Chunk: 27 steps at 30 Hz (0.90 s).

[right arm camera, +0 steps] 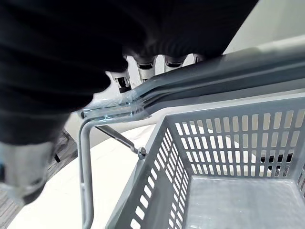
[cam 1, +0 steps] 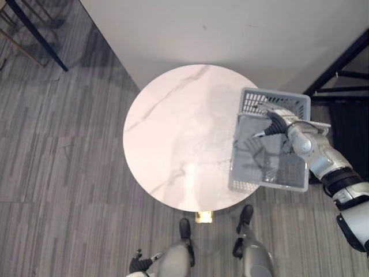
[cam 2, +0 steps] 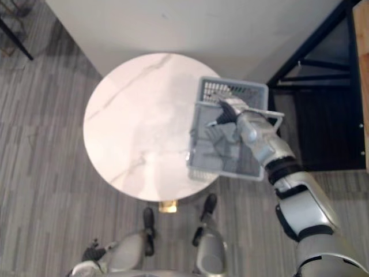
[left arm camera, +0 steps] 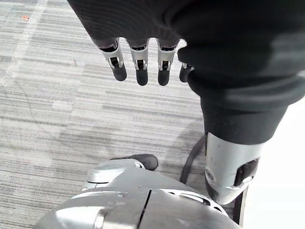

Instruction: Pick vegetable in the basket

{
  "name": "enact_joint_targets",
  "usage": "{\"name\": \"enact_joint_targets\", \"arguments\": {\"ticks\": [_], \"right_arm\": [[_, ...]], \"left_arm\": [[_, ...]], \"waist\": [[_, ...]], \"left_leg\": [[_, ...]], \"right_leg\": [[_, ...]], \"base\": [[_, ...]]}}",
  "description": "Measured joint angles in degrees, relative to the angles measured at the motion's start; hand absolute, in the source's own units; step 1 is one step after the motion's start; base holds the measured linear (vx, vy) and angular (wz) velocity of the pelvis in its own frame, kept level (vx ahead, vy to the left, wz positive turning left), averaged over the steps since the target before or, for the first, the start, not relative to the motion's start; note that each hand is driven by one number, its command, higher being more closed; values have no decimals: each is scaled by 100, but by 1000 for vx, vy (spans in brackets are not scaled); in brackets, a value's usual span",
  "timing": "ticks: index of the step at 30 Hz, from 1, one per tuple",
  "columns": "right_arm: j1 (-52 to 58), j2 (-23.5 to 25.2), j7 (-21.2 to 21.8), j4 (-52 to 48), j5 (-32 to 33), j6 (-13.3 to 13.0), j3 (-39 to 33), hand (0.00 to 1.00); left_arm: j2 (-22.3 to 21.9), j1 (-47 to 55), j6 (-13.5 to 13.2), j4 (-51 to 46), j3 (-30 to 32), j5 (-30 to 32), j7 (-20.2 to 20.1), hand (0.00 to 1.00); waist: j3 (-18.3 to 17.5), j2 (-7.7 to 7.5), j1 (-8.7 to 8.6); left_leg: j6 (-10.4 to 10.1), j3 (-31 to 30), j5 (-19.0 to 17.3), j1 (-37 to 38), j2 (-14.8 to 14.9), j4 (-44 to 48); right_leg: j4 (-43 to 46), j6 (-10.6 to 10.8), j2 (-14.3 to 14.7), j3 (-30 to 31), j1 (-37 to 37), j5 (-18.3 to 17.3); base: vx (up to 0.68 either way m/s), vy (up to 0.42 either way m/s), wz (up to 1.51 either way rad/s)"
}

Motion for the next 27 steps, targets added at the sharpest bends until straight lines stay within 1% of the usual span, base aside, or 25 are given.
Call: {"name": "enact_joint_targets", "arguments": {"ticks": [6,18,21,22,27], "right_arm": [[145,-67,2,-305,8,-29,-12,0],[182,-68,-49,-316,10,-78,-126,0],[146,-68,-84,-209,9,-93,-159,0],[70,-64,-109,-25,7,-108,-159,0],[-192,-60,-224,517,6,-30,-238,0]], "left_arm": [[22,0,1,-8,-56,33,0,0],[46,0,0,-20,-98,40,11,0],[55,0,-3,-20,-103,40,23,0],[55,0,-5,-20,-108,39,26,0],[55,-4,-43,-16,-114,29,29,0]], "waist": [[5,-10,-7],[23,-44,-6],[22,-43,-4],[22,-43,1],[22,-42,13]], "left_leg": [[-2,51,-4,0,11,46],[3,95,-3,-116,19,105],[4,91,-3,-116,12,100],[8,84,0,-122,-1,95],[39,38,31,-229,-36,97]], "right_leg": [[1,-3,6,56,-12,24],[-9,-6,26,179,-146,76],[-8,-7,22,174,-145,77],[-8,-6,10,167,-147,78],[-19,-21,-26,140,-223,112]], "base": [[-3,3,-3],[-5,3,-3],[24,11,1],[0,0,0],[15,17,5]]}}
